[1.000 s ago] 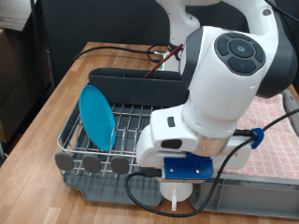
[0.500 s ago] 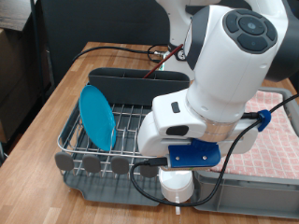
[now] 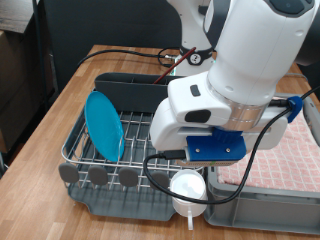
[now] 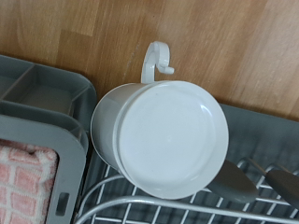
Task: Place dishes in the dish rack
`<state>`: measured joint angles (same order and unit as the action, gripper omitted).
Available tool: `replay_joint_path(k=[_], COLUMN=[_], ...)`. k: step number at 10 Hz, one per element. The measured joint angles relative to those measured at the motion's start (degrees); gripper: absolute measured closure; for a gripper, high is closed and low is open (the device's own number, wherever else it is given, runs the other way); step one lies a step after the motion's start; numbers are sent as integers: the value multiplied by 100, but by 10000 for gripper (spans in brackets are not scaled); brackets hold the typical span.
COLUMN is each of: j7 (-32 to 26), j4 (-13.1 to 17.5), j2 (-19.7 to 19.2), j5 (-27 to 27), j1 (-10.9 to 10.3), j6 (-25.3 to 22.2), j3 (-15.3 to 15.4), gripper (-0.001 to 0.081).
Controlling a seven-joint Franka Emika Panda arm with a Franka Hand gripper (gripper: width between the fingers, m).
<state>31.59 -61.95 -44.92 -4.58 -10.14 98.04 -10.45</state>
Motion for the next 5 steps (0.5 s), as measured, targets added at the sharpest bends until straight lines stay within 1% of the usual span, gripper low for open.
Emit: replay_joint_path(k=[3, 5], j7=[35, 133], j4=[331, 481], j2=[53, 66], j5=[-155, -258], j1=[-135, -225], j6=[-245, -318], j3=[-20, -31], gripper=[3, 3])
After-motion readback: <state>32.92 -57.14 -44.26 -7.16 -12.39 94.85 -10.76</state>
